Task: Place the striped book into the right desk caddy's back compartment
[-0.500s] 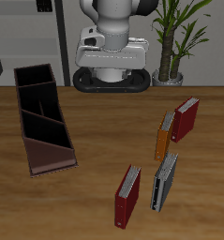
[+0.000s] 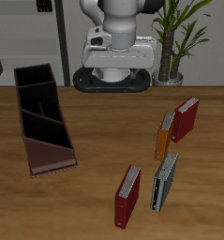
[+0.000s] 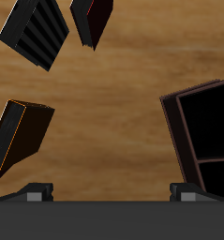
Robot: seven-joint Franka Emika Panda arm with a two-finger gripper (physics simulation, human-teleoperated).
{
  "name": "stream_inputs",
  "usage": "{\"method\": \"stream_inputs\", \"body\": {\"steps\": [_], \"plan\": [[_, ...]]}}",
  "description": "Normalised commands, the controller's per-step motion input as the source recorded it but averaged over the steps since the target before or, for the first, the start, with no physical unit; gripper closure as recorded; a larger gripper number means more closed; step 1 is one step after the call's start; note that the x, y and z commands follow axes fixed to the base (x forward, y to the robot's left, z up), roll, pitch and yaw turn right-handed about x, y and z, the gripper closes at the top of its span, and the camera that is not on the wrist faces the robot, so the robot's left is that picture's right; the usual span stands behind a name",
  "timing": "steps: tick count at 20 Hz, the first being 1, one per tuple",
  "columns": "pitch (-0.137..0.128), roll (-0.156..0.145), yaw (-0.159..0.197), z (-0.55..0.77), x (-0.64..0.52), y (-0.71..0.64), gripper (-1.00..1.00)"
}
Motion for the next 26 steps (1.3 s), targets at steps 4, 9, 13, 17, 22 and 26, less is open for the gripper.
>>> {"method": "stream_inputs", "body": {"steps": [4,9,13,17,22,26], "plan": [[-0.012,0.003,-0.022,0.07,0.15,0.16,-1.0],[-0.017,0.0,0.005,0.12,0.29,0.3,-1.0],[-0.042,0.027,0.017,0.14,0.22,0.34,-1.0],[-0.01,0.013,0.013,0.08,0.21,0.2,-1.0],[0.021,0.035,-0.002,0.02,0.38,0.29,-1.0],[-0.035,0.051,0.023,0.01,0.35,0.27,-1.0]]}}
